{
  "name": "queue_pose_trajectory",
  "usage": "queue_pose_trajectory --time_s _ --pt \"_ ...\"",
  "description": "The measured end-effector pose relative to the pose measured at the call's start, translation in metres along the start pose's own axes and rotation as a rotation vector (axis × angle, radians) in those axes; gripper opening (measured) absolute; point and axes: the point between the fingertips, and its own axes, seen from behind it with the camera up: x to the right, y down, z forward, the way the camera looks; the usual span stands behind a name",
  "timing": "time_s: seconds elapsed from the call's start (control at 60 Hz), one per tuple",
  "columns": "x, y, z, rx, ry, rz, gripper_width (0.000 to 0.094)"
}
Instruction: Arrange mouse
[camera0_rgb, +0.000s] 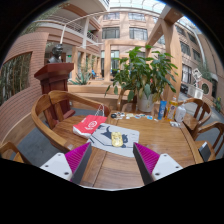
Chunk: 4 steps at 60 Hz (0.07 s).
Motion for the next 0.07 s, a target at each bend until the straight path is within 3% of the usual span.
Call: queue_pose_trajectory --time_s 0.067 --pt "0.0032 -0.0005 -0.0026 0.005 0.009 -0.009 0.0855"
